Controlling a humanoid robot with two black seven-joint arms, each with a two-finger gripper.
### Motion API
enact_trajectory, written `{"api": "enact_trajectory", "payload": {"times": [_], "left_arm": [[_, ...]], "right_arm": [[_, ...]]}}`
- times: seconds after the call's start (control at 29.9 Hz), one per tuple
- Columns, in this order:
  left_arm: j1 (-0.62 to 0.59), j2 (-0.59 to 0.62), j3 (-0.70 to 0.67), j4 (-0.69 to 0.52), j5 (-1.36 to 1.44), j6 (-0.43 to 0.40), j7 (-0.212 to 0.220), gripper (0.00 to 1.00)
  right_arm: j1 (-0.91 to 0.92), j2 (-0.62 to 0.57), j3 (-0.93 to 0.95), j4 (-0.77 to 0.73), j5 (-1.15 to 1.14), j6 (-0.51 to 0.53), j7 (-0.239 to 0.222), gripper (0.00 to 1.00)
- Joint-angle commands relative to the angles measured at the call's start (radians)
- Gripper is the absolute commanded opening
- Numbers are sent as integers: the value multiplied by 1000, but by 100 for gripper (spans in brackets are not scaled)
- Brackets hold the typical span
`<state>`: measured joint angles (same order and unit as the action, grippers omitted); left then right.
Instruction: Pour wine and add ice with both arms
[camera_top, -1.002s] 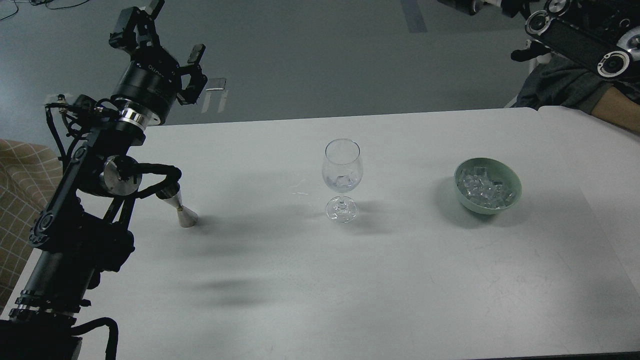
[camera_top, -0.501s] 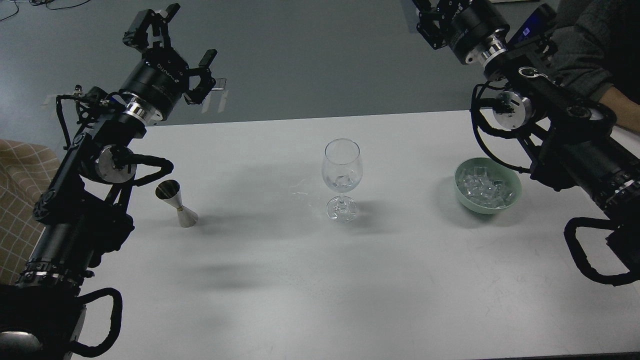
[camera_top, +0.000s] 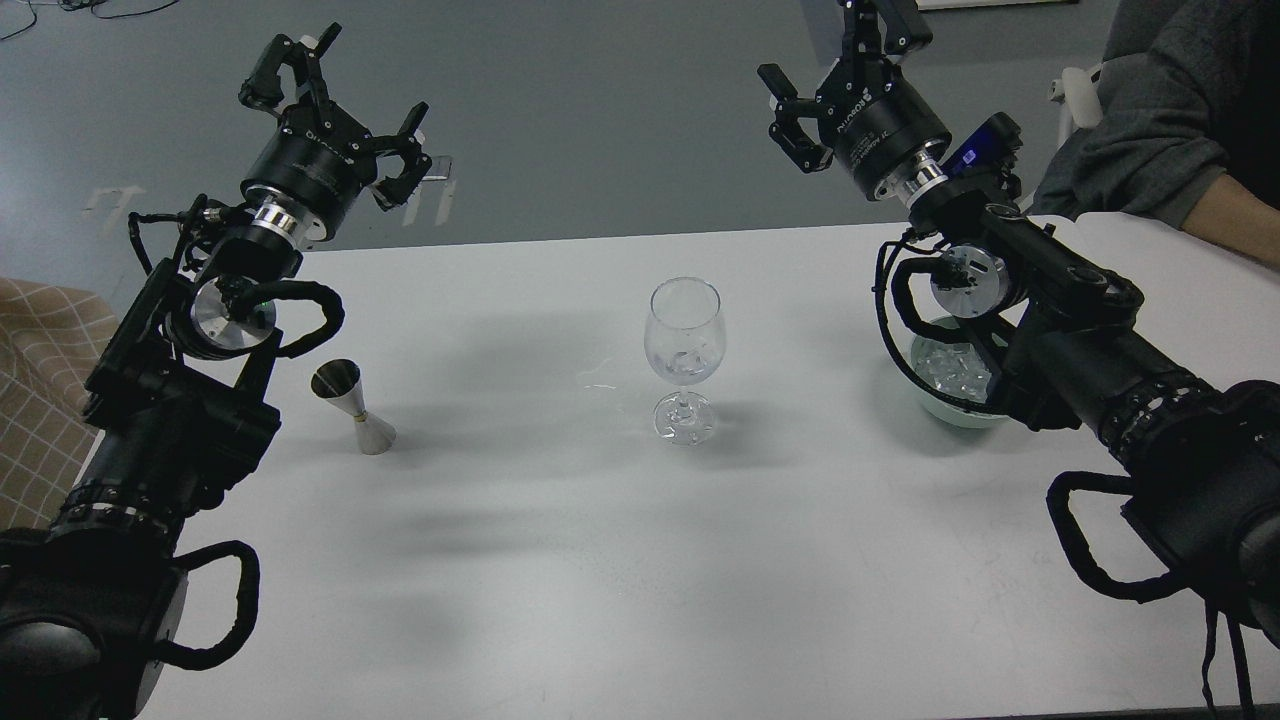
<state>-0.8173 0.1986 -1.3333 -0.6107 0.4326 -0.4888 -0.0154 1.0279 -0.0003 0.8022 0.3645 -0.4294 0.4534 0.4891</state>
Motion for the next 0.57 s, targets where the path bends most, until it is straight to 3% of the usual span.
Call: {"api": "enact_trajectory", "payload": {"times": [0.0,0.17,0.33,0.53], "left_arm": [[-8,-10,2,15,1,0,-1,98],[-29,-44,71,34,9,0,-12,98],[-120,-116,203,113,15,22,-58,98],[-143,-143,287,141,52,21,-57,98]], "right_arm": [[-2,0,0,1,0,-42,0,100],[-2,0,0,-1,0,-61,0,100],[15,0,2,-4,0,-116,0,100],[34,-19,8,-32,0,-117,0,100]]}}
